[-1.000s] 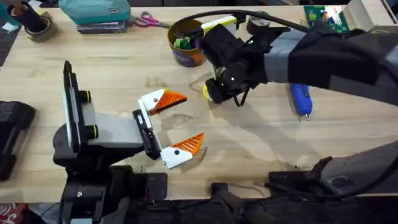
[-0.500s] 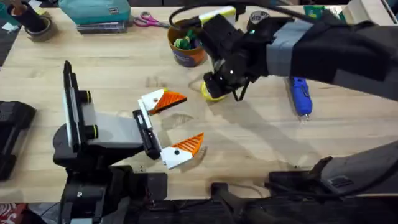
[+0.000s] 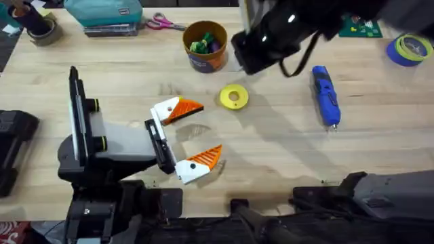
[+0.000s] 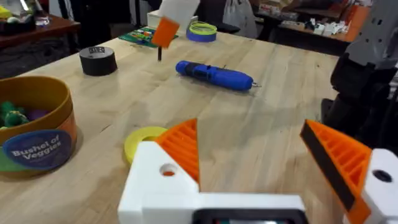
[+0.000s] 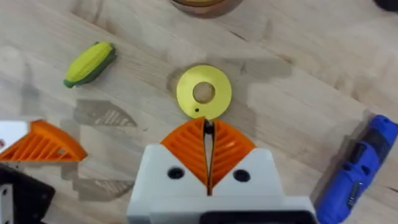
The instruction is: Pick up the gripper from the table and insert it into the empty holder that is missing its gripper. Then pick up a screw, insert it into the mounting hole, and use the screwdriver to tighten it. Finally, clean up the table by picking up the vegetable and placing it into the bucket.
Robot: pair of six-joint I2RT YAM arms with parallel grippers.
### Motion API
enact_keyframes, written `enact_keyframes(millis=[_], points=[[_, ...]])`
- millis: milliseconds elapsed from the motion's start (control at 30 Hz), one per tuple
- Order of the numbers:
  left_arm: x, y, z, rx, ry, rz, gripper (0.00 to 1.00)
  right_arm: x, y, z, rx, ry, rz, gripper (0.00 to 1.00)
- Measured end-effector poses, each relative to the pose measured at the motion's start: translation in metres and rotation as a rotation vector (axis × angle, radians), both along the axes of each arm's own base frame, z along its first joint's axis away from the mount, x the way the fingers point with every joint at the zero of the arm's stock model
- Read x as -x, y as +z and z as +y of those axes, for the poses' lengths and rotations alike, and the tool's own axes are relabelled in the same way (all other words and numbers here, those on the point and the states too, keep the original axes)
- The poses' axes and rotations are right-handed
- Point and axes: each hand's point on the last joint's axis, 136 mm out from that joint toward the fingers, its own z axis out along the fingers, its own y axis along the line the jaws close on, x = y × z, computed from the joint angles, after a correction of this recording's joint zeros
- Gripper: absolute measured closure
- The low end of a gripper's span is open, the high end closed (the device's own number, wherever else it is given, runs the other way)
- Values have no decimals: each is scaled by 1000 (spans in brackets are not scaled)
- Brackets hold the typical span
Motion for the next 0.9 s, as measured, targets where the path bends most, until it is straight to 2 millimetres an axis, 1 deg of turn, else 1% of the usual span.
enact_keyframes(millis=[167,300,400,467,700,900], points=[[0,0,0,0,0,0,15,3,31,-3,0,30,-24,996],[0,0,0,0,0,0,15,5,50,-5,-3,49,-41,996],[0,0,0,0,0,0,15,6,60,-6,-9,59,-55,996],[0,0,0,0,0,0,15,6,63,-6,-11,62,-59,996],[0,0,0,0,0,0,15,7,63,-6,-8,69,-58,996],[0,0,0,0,0,0,15,16,64,5,-10,105,-59,996]])
